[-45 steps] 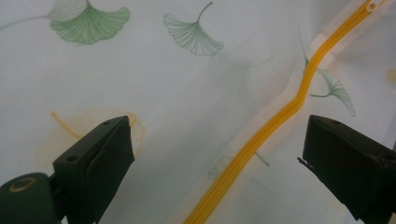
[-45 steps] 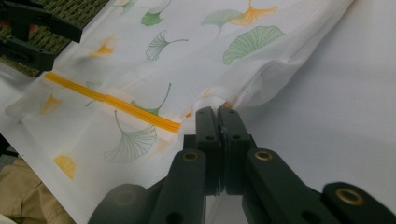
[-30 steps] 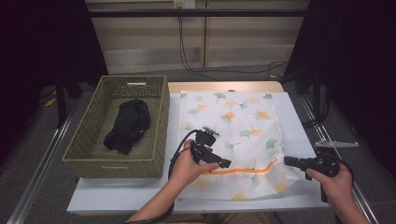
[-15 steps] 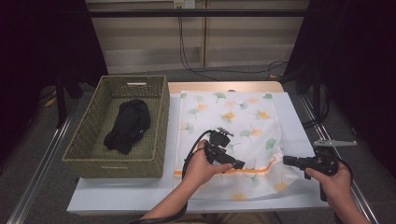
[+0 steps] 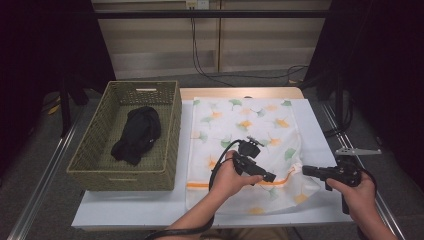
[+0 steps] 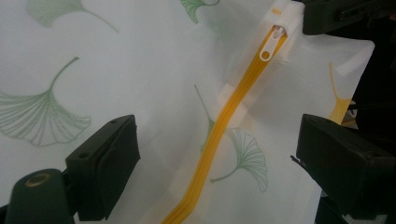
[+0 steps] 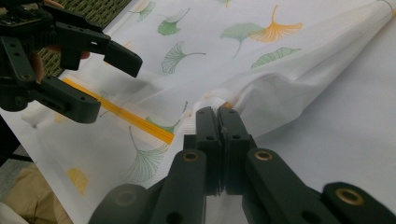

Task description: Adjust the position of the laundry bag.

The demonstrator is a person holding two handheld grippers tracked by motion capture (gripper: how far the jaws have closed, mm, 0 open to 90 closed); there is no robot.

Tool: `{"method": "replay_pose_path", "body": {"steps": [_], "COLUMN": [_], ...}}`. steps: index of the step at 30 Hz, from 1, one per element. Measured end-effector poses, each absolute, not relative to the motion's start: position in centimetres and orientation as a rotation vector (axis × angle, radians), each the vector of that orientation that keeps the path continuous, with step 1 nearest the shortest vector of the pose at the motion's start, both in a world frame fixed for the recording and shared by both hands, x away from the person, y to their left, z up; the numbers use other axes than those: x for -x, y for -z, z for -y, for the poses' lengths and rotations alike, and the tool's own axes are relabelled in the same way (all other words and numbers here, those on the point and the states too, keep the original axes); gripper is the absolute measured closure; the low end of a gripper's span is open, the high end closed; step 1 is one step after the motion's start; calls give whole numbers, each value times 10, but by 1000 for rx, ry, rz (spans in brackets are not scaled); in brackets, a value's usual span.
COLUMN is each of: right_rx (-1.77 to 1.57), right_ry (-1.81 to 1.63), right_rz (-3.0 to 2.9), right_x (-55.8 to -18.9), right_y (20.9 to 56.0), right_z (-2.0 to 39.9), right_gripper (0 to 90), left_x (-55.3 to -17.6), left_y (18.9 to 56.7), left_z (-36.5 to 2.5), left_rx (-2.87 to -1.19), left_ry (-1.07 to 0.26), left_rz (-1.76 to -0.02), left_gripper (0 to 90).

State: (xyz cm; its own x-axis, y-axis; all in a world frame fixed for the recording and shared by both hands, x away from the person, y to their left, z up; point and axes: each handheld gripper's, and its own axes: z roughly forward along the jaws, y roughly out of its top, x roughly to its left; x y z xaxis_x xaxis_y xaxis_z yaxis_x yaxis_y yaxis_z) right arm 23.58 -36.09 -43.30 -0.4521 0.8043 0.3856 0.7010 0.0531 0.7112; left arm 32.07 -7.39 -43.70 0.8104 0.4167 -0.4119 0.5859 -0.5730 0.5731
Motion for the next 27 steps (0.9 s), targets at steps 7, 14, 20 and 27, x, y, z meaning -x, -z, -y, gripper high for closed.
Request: {"method": "replay_pose_path", "body": {"steps": [7,14,20,27], "right_rx": [-1578,-1569,-1568,-1567], "right_ry": [-1374,-1371,-1369,-1371], "right_rz": [-2194,-2197,-2196,-2194], "right_x": [-237,-237,-237,-237], "right_y": [433,432,431,431], "right_z": [360,358,358,359], "right_gripper": [885,884,885,884], "left_x": [-321,-320,-322,-323], "left_y": [442,447,448,448], "left_z": [81,89,101,110], "left_rx": [-2206,-2162,-2138,-2137], "left_ry": [336,382,458,465], "left_rz": [-710,-690,-674,-691], "left_gripper": [226,312,368,399]}}
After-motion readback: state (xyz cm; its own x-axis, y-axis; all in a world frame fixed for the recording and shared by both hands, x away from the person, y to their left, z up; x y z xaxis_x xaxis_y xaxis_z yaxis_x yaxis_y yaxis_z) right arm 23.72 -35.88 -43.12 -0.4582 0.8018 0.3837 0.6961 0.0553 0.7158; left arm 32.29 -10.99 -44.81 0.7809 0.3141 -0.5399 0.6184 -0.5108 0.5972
